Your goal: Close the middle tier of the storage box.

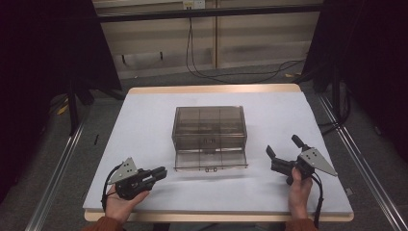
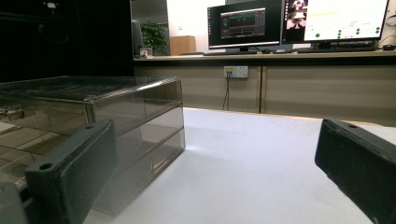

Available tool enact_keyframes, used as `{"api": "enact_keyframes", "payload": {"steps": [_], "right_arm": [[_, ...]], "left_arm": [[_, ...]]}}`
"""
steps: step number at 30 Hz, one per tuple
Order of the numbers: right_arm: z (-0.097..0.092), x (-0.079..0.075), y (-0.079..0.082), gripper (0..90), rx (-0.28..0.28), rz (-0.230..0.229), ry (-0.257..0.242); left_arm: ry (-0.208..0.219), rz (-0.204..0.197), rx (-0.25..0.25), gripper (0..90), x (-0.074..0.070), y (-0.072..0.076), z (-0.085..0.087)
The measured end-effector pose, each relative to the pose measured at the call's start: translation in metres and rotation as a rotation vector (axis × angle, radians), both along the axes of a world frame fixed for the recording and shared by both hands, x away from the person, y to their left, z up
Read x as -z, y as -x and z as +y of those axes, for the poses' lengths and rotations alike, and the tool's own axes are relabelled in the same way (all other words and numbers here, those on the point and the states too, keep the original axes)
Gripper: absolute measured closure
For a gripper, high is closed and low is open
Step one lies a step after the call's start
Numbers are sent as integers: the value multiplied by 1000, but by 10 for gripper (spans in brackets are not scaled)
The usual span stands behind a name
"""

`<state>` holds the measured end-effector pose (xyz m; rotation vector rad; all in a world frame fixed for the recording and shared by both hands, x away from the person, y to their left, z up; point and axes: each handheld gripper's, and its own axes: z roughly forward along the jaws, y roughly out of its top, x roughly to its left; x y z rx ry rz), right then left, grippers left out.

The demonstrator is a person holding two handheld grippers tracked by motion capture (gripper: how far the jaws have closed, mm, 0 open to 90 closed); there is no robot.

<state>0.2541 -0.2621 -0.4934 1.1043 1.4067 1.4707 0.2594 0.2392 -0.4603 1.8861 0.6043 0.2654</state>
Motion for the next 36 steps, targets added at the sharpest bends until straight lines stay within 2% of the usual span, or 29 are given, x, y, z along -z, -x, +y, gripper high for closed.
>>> {"api": "enact_keyframes", "payload": {"steps": [2,3,4,6,7,8,9,12,13,14,15,18,20,22,25,27,36], "right_arm": [[0,0,0,0,-2,0,-8],[0,0,0,0,-3,0,-8],[0,0,0,0,1,3,-3],[0,0,0,0,0,1,-1],[0,0,0,0,1,-1,1],[0,0,0,0,1,-1,0],[0,0,0,0,1,-1,2],[0,0,0,0,1,-1,2],[0,0,0,0,1,0,1],[0,0,0,0,1,-1,2],[0,0,0,0,1,-1,2],[0,0,0,0,-2,-4,2],[0,0,0,0,0,-2,0],[0,0,0,0,-5,-5,3],[0,0,0,0,-1,-3,2],[0,0,0,0,-1,-3,2],[0,0,0,0,0,-3,0]], "left_arm": [[12,7,36,877,-1,1,-3],[-4,5,43,891,-2,2,-5],[9,5,52,900,-2,3,-6],[2,11,54,900,-3,4,-8],[12,7,73,900,-3,5,-11],[-2,13,79,900,-4,7,-12],[7,15,93,900,-4,7,-14],[-12,14,117,900,-5,9,-17],[-5,12,127,900,-5,9,-18],[-14,12,127,900,-5,9,-19],[6,22,129,900,-5,10,-21],[-27,32,121,900,-4,8,-24],[-23,46,138,900,-3,7,-27],[-16,45,143,900,-4,7,-31],[-31,42,150,900,-4,7,-35],[-55,44,173,900,-2,7,-42],[-85,37,205,900,-3,6,-54]]}}
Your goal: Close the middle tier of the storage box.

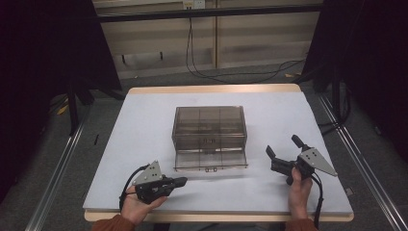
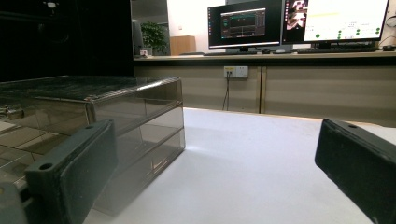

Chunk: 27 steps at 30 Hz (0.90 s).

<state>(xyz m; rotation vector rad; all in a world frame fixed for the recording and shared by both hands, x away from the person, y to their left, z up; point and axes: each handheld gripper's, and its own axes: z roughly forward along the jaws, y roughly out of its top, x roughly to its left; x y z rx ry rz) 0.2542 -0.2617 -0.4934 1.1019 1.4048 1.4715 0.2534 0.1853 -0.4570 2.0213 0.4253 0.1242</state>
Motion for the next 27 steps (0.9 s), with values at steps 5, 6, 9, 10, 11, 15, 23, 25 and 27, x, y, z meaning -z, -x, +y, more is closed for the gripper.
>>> {"api": "enact_keyframes", "payload": {"steps": [5,6,9,10,11,15,23,25,27], "right_arm": [[0,0,0,0,0,1,0],[0,0,0,0,0,1,-1],[0,0,0,0,0,1,0],[0,0,0,0,0,1,0],[0,0,0,0,1,1,2],[0,0,0,0,1,1,0],[0,0,0,0,1,2,0],[0,0,0,0,1,1,-2],[0,0,0,0,1,2,0]], "left_arm": [[-11,2,14,900,1,-1,-6],[-20,3,18,900,1,-2,-8],[-33,7,21,900,5,-3,-14],[-33,7,21,900,5,-3,-14],[-53,9,32,900,5,-5,-17],[-57,8,36,900,3,-7,-23],[-80,4,83,900,-2,-13,-42],[-93,2,97,900,-2,-16,-47],[-86,8,89,900,-2,-19,-52]]}}
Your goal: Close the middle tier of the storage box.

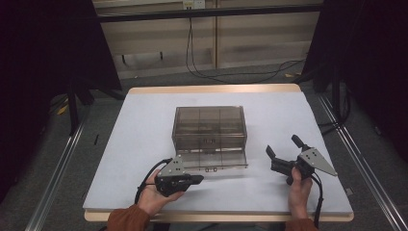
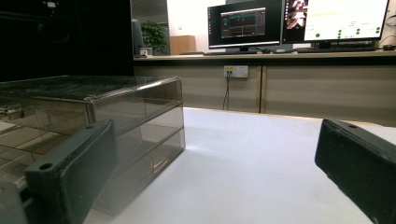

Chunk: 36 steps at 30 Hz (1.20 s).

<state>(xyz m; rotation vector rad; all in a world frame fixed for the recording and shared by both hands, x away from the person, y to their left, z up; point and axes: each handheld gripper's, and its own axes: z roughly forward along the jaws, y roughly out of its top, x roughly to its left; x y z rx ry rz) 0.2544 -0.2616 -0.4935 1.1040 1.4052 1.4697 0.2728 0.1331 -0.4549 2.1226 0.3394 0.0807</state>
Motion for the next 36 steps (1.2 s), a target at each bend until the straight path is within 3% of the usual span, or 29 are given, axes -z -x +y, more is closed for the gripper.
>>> {"api": "enact_keyframes", "payload": {"steps": [5,11,14,24,36], "right_arm": [[0,0,0,0,-5,-3,5],[0,0,0,0,-4,-2,3],[0,0,0,0,-1,-1,1],[0,0,0,0,0,0,0],[0,0,0,0,0,-1,0]], "left_arm": [[2,-2,14,900,-3,-6,-6],[15,-2,13,900,3,-7,-11],[38,2,3,900,5,-6,-11],[13,13,-21,900,13,-12,-16],[-3,10,-7,900,16,-13,-18]]}}
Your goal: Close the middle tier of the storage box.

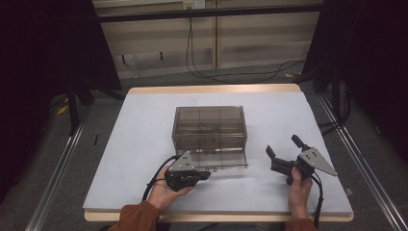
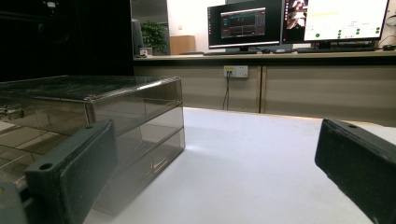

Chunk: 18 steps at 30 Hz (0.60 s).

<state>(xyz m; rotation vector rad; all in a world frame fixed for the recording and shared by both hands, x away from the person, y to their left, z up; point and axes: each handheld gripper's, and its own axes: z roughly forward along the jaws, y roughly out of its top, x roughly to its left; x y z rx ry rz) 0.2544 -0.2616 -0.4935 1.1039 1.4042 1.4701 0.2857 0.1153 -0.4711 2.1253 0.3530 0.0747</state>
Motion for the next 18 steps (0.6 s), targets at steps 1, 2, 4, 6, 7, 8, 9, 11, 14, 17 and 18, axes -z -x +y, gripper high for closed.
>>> {"api": "enact_keyframes", "payload": {"steps": [1,2,4,6,7,8,9,11,14,17,18], "right_arm": [[0,0,0,0,0,0,0],[0,0,0,0,0,0,0],[0,0,0,0,0,0,1],[0,0,0,0,2,0,0],[0,0,0,0,2,0,0],[0,0,0,0,0,0,0],[0,0,0,0,0,0,0],[0,0,0,0,2,0,0],[0,0,0,0,2,-1,1],[0,0,0,0,2,0,0],[0,0,0,0,1,-2,1]], "left_arm": [[0,0,0,900,0,0,0],[5,-1,0,900,0,0,0],[0,-7,-1,900,0,-1,0],[7,-6,-7,900,0,-2,0],[7,-6,-7,900,0,-2,0],[5,-6,-12,900,0,-2,0],[5,-6,-12,900,0,-2,0],[7,-7,-13,900,0,-2,0],[9,-6,-14,900,0,-2,-1],[5,-9,-9,900,0,-3,0],[4,-9,-10,900,-1,-3,0]]}}
